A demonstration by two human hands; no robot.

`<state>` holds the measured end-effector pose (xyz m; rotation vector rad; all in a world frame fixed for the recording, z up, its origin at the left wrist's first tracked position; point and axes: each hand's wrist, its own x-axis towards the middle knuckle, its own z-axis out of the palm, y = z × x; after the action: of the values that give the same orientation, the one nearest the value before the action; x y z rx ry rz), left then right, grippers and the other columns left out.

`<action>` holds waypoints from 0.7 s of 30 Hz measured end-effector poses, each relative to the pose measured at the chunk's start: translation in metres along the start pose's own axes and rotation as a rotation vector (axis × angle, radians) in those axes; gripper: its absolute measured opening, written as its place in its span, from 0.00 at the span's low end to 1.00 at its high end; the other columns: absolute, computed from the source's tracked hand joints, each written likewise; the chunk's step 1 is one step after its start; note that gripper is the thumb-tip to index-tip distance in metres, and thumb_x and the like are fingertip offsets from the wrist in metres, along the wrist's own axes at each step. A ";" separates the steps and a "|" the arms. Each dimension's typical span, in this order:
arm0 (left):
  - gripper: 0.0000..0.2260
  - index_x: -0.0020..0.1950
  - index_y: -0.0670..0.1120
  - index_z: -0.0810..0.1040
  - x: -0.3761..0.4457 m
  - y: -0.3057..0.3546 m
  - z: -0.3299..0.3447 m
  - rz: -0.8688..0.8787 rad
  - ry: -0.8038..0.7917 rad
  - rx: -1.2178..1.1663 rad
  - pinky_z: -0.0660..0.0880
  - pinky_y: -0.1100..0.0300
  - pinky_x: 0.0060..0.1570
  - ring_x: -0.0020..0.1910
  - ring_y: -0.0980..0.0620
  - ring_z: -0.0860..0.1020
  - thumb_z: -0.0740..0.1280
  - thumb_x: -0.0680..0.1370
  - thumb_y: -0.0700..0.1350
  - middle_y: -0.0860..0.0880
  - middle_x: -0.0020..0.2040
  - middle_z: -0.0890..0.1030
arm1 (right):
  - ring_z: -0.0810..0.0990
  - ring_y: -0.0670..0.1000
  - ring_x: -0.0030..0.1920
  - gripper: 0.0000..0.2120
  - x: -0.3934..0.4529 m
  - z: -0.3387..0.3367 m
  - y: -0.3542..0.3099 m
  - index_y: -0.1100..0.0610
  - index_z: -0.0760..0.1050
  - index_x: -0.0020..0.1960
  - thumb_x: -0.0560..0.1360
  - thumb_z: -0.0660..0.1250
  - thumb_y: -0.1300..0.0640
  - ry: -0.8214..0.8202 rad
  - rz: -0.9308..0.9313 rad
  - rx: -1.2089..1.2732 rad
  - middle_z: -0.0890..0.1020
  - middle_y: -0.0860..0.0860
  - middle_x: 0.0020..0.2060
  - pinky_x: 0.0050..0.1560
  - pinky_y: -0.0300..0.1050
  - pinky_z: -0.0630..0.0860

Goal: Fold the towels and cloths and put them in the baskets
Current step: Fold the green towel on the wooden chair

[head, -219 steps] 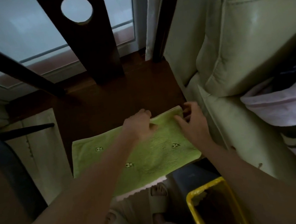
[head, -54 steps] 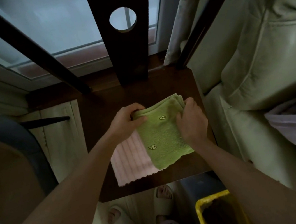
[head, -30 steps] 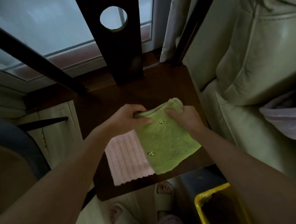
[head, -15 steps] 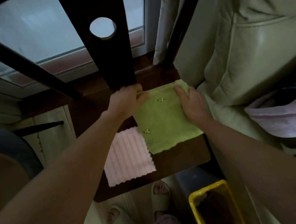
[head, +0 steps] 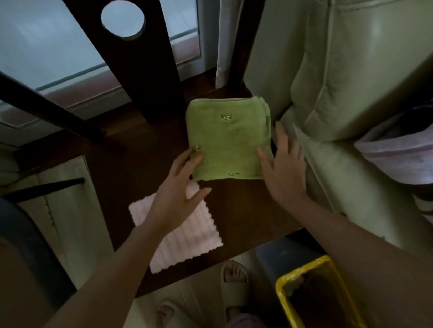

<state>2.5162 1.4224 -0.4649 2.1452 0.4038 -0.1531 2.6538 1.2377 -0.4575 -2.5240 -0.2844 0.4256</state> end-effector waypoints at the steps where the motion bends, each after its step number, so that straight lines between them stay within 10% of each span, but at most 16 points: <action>1: 0.30 0.76 0.52 0.60 0.001 -0.001 0.002 0.028 0.023 0.030 0.74 0.51 0.63 0.67 0.57 0.66 0.68 0.76 0.48 0.54 0.76 0.54 | 0.59 0.57 0.73 0.29 -0.003 0.001 0.000 0.50 0.51 0.77 0.80 0.57 0.45 0.042 -0.185 -0.139 0.59 0.56 0.74 0.72 0.56 0.57; 4: 0.30 0.76 0.51 0.61 0.014 -0.001 0.004 0.133 0.101 0.226 0.79 0.59 0.49 0.59 0.54 0.75 0.68 0.76 0.48 0.50 0.77 0.56 | 0.48 0.53 0.77 0.33 -0.003 0.011 0.007 0.53 0.49 0.78 0.80 0.55 0.40 -0.173 -0.690 -0.379 0.52 0.55 0.78 0.76 0.53 0.45; 9: 0.28 0.73 0.49 0.66 0.033 -0.001 0.011 0.215 0.133 0.488 0.74 0.63 0.32 0.41 0.50 0.79 0.69 0.74 0.47 0.46 0.75 0.63 | 0.47 0.53 0.78 0.38 0.003 0.034 0.019 0.56 0.45 0.79 0.78 0.60 0.43 -0.255 -0.703 -0.584 0.49 0.55 0.78 0.76 0.54 0.46; 16: 0.27 0.72 0.47 0.68 0.048 0.014 0.009 0.103 0.079 0.371 0.73 0.47 0.61 0.61 0.44 0.75 0.67 0.73 0.35 0.48 0.72 0.68 | 0.58 0.58 0.75 0.29 0.015 0.023 0.017 0.63 0.52 0.77 0.76 0.47 0.65 -0.206 -0.793 -0.677 0.57 0.61 0.76 0.74 0.50 0.51; 21: 0.25 0.73 0.52 0.66 0.047 0.026 -0.015 0.214 -0.016 0.592 0.77 0.56 0.46 0.49 0.48 0.79 0.63 0.77 0.38 0.53 0.72 0.70 | 0.54 0.59 0.76 0.29 0.023 0.012 -0.001 0.64 0.50 0.77 0.78 0.56 0.68 -0.238 -0.781 -0.701 0.54 0.62 0.76 0.74 0.49 0.53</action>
<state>2.5683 1.4322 -0.4485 2.7491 0.1190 -0.1835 2.6702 1.2509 -0.4722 -2.6982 -1.6811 0.3311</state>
